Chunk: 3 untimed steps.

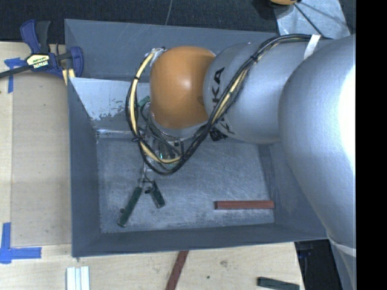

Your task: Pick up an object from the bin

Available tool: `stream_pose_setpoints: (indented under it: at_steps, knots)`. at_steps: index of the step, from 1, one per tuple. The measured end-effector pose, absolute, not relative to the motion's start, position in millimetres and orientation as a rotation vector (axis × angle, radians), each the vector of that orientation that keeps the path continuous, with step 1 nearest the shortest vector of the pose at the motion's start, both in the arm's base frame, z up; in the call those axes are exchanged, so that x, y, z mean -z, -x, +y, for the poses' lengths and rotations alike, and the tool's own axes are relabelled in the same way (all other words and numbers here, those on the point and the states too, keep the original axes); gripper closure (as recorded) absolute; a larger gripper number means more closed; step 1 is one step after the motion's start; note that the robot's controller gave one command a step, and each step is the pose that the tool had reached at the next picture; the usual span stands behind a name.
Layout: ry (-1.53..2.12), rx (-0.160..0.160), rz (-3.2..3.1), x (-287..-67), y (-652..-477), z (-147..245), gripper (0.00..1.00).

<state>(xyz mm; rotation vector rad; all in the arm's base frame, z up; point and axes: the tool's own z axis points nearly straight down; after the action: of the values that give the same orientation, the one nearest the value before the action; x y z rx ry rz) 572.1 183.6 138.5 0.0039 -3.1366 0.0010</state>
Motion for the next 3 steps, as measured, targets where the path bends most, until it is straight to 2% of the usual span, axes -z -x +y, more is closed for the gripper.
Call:
stream_pose_setpoints:
  at_steps: [1,2,3]
  knots:
    - [0.001,0.002,-3.144,-143,-574.4,183,0.00]
    - [-0.431,0.001,-3.121,-99,-549.2,210,0.00]
    - [-0.826,0.000,-3.030,-104,-532.1,220,0.00]
